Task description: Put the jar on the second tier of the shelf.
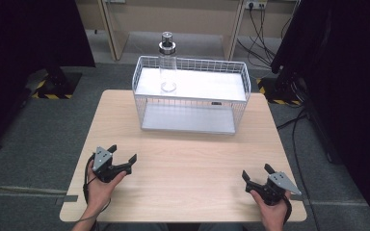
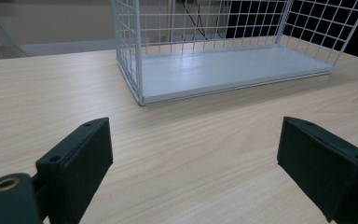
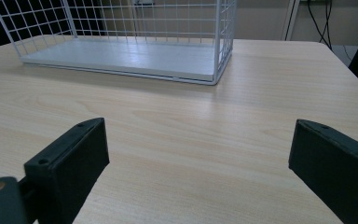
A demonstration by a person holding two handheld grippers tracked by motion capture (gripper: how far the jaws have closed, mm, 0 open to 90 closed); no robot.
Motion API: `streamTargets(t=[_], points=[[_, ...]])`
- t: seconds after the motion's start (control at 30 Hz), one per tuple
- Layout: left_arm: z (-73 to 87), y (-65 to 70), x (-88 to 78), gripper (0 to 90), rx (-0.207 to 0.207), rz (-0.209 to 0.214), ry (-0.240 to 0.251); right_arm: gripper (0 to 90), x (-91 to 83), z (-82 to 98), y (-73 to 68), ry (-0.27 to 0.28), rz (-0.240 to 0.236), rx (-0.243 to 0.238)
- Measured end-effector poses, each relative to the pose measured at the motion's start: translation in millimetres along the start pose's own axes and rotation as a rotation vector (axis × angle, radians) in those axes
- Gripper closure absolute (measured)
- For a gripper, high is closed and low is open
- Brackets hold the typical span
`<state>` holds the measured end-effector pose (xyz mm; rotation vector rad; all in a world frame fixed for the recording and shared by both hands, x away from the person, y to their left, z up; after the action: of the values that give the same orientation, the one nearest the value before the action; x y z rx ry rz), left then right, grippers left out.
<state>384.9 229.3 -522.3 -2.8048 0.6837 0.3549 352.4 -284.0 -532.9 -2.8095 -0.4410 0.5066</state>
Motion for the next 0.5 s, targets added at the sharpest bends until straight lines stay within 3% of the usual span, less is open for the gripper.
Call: streamTargets(t=[0.5], points=[[18.6,-4.8,-5.4,9.8,-0.025,-0.014,-0.025,5.0,-0.2,0.0,0.1,0.003,-0.001,-0.002]])
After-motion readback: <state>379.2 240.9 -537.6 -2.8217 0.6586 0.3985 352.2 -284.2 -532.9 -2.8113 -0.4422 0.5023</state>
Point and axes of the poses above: each handheld gripper's, and its own axes: x roughly forward along the jaws, z roughly out of its underside, y roughly to its right, the point moved 3 cm from there along x, roughly forward along the jaws, and after that the axes turned 15 degrees about x, right-handed, at the moved point
